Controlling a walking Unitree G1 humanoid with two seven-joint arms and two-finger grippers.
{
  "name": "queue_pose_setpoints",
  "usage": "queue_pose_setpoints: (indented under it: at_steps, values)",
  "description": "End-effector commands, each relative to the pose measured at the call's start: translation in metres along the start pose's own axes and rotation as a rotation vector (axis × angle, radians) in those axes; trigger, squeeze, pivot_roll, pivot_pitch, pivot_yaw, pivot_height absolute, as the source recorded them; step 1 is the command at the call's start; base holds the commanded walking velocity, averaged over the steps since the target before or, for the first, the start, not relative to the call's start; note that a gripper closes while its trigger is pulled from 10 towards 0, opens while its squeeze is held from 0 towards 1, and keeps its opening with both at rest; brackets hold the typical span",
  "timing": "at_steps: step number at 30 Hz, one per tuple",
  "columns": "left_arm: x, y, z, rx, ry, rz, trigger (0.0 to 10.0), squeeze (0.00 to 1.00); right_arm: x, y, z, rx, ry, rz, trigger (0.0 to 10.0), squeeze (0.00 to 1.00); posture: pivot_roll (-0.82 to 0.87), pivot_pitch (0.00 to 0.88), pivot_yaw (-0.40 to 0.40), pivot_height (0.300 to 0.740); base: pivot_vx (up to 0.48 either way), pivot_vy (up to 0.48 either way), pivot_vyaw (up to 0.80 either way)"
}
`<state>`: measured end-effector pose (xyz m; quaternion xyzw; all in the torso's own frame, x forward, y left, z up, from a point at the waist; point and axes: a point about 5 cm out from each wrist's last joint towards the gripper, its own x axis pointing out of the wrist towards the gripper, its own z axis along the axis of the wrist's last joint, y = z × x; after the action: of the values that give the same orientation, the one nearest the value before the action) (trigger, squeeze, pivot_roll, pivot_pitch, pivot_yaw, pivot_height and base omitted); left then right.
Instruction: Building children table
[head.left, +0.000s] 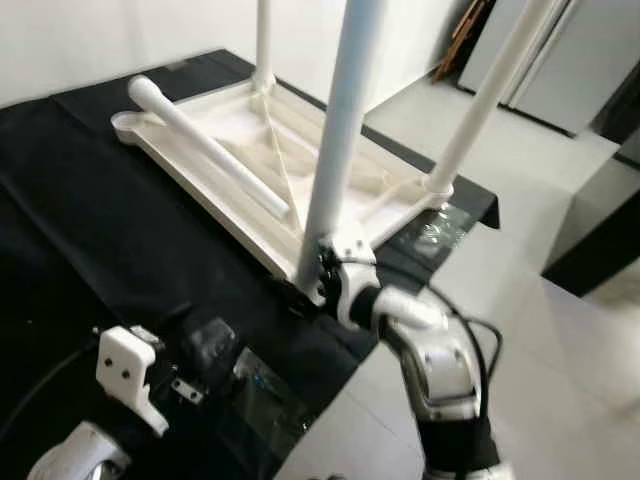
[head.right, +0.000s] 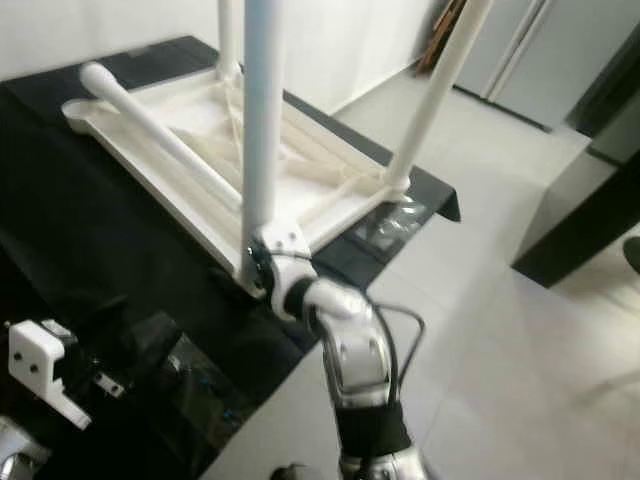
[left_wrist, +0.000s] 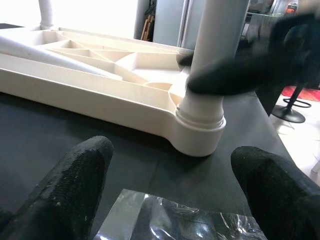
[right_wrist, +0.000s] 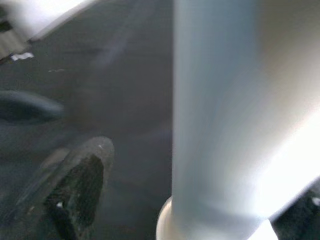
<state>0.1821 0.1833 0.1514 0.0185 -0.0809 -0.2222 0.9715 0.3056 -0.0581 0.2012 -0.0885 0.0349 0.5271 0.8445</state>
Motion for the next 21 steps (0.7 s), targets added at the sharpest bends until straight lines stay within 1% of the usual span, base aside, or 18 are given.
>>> queue_pose_setpoints:
  at_steps: [1,2,3,4,5,6,7,9,10,11,13,14,17,18,19,20,21]
  values:
    - [-0.001,-0.003,-0.004,-0.010,0.010,-0.003,10.0,0.00,0.004,0.008,0.001,-0.063,-0.027,0.183,10.0,1.00,-0.02,0.139,-0.157,0.740,0.000,0.000,0.00]
    - [-0.002,-0.003,-0.003,-0.010,0.008,0.002,10.0,0.00,0.001,-0.002,-0.001,-0.132,0.012,0.256,10.0,0.31,-0.01,0.146,-0.164,0.740,0.000,0.000,0.00]
    - [-0.002,-0.004,-0.003,-0.010,0.006,0.008,10.0,0.00,-0.001,-0.016,-0.001,-0.178,0.043,0.297,10.0,0.00,-0.01,0.153,-0.164,0.740,0.000,0.000,0.00]
    - [-0.002,-0.004,-0.003,-0.010,0.006,0.008,10.0,0.00,-0.001,-0.016,-0.001,-0.178,0.043,0.297,10.0,0.00,-0.01,0.153,-0.164,0.740,0.000,0.000,0.00]
    - [-0.003,-0.004,-0.002,-0.010,0.005,0.012,10.0,0.00,-0.001,-0.025,-0.001,-0.199,0.061,0.314,10.0,0.00,-0.01,0.153,-0.164,0.740,0.000,0.000,0.00]
    - [-0.003,-0.004,-0.002,-0.010,0.005,0.012,10.0,0.00,-0.001,-0.025,-0.001,-0.199,0.061,0.314,10.0,0.00,-0.01,0.153,-0.164,0.740,0.000,0.000,0.00]
    - [-0.003,-0.005,-0.001,-0.009,0.004,0.016,10.0,0.00,0.003,-0.042,0.006,-0.219,0.061,0.268,10.0,0.00,0.00,0.156,-0.165,0.740,0.000,0.000,0.00]
    - [-0.003,-0.005,-0.001,-0.009,0.004,0.016,10.0,0.00,0.003,-0.042,0.006,-0.219,0.061,0.268,10.0,0.00,0.00,0.156,-0.165,0.740,0.000,0.000,0.00]
    - [-0.004,-0.006,-0.001,-0.008,0.005,0.014,10.0,0.00,0.005,-0.049,0.012,-0.215,0.044,0.257,10.0,0.00,0.01,0.166,-0.165,0.740,0.000,0.000,0.00]
    - [-0.004,-0.006,-0.001,-0.008,0.005,0.014,10.0,0.00,0.005,-0.049,0.012,-0.215,0.044,0.257,10.0,0.00,0.01,0.166,-0.165,0.740,0.000,0.000,0.00]
    - [-0.006,-0.009,0.001,-0.007,0.010,0.011,10.0,0.00,0.006,-0.057,0.025,-0.203,0.005,0.308,10.0,0.00,0.02,0.180,-0.163,0.740,0.000,0.000,0.00]
    - [-0.006,-0.009,0.001,-0.007,0.010,0.011,10.0,0.00,0.006,-0.057,0.025,-0.203,0.005,0.308,10.0,0.00,0.02,0.180,-0.163,0.740,0.000,0.000,0.00]
    - [-0.008,-0.011,0.002,-0.007,0.015,0.008,10.0,0.00,0.002,-0.063,0.035,-0.194,-0.023,0.418,10.0,0.00,0.03,0.188,-0.164,0.740,0.000,0.000,0.00]
    - [-0.008,-0.011,0.002,-0.007,0.015,0.008,10.0,0.00,0.002,-0.063,0.035,-0.194,-0.023,0.418,10.0,0.00,0.03,0.188,-0.164,0.740,0.000,0.000,0.00]
    - [-0.009,-0.012,0.002,-0.007,0.017,0.008,10.0,0.00,0.001,-0.065,0.037,-0.187,-0.017,0.456,0.6,0.00,0.03,0.193,-0.165,0.740,0.000,0.000,0.00]
    - [-0.009,-0.012,0.002,-0.007,0.017,0.008,10.0,0.00,0.001,-0.065,0.037,-0.187,-0.017,0.456,0.6,0.00,0.03,0.193,-0.165,0.740,0.000,0.000,0.00]
    - [-0.010,-0.012,0.002,-0.007,0.018,0.008,10.0,0.00,-0.002,-0.068,0.039,-0.182,-0.009,0.496,0.0,0.00,0.04,0.197,-0.165,0.740,0.000,0.000,0.00]
